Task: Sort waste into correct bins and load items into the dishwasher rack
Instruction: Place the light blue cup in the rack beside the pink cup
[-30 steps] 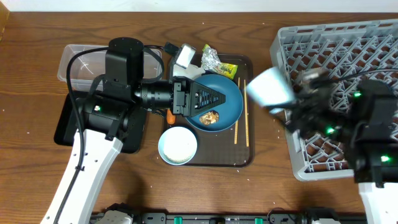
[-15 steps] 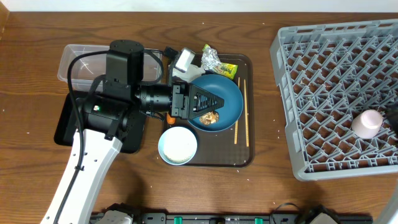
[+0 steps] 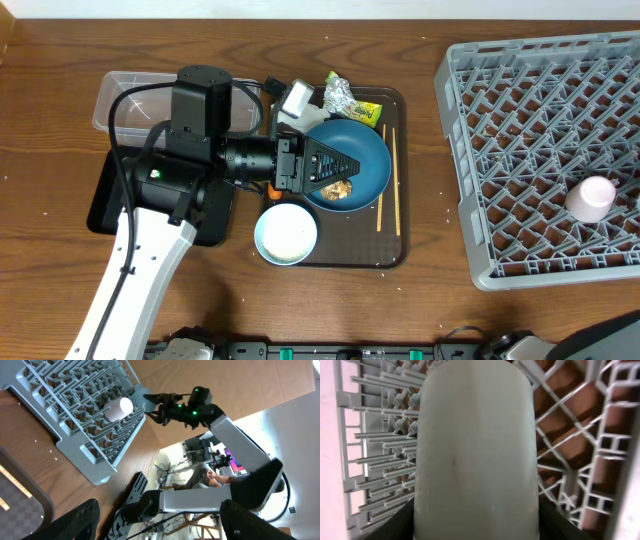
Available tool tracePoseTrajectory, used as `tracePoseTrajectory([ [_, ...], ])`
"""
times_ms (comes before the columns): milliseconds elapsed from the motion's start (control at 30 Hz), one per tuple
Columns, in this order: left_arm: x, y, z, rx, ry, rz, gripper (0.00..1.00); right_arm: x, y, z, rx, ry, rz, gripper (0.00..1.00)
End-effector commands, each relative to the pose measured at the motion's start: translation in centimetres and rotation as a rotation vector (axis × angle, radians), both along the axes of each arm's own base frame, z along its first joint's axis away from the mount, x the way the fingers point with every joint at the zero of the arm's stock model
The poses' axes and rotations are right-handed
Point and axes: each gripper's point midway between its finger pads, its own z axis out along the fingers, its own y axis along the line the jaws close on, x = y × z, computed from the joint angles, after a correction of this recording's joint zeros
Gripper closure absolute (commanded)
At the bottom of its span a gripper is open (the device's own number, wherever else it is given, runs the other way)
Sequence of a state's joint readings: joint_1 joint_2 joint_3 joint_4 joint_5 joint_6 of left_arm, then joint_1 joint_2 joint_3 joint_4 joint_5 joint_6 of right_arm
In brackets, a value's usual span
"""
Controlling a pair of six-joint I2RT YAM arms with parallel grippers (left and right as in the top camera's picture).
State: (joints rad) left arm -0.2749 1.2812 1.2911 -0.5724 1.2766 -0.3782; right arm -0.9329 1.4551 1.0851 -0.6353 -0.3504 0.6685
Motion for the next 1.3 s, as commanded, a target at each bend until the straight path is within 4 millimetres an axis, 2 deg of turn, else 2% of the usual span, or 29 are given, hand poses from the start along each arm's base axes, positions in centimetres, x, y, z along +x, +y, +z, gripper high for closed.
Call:
tracePoseTrajectory([
  [0, -0.3, 0.2, 0.5, -0.011, -0.033, -0.01, 0.22, 1.0, 0.3, 0.1, 0.105, -0.091, -0.009, 0.59],
  [133, -0.3, 0.2, 0.5, -0.011, -0.036, -0.011, 0.22, 1.2, 0.0, 0.1, 0.14, -0.125, -0.022, 0.44],
  [333, -0.3, 0.2, 0.5, -0.011, -0.035, -0.011, 0.22, 1.4, 0.4, 1.9, 0.204, -0.238, -0.011, 0.37],
  [500, -0.4, 0.2, 0.4, -0.008, -0.032, -0.012, 0.22, 1.1, 0.6, 3.1, 0.224, -0.287, -0.002, 0.44],
  [800, -0.5, 0.2, -0.1, -0.001, -0.021, -0.016, 0.21, 1.0, 0.4, 3.3, 0.204, -0.289, 0.0, 0.42],
  [933, -0.6, 0.2, -0.3, 0.001, -0.023, -0.018, 0.21, 1.3, 0.4, 3.5, 0.146, -0.289, 0.059, 0.46],
  [1000, -0.5, 0.2, -0.3, 0.002, -0.028, -0.018, 0.21, 1.6, 1.0, 3.4, 0.126, -0.277, 0.107, 0.48],
  [1100, -0.3, 0.3, -0.5, 0.012, -0.033, -0.007, 0.21, 3.0, 2.6, 3.4, 0.103, -0.27, 0.192, 0.58],
  [1200, -0.3, 0.3, -0.5, 0.013, -0.033, -0.005, 0.2, 4.5, 4.3, 3.4, 0.045, -0.259, 0.309, 0.62],
  [1267, -0.3, 0.3, -0.6, 0.015, -0.029, -0.005, 0.2, 5.1, 5.1, 3.1, 0.004, -0.226, 0.358, 0.59],
])
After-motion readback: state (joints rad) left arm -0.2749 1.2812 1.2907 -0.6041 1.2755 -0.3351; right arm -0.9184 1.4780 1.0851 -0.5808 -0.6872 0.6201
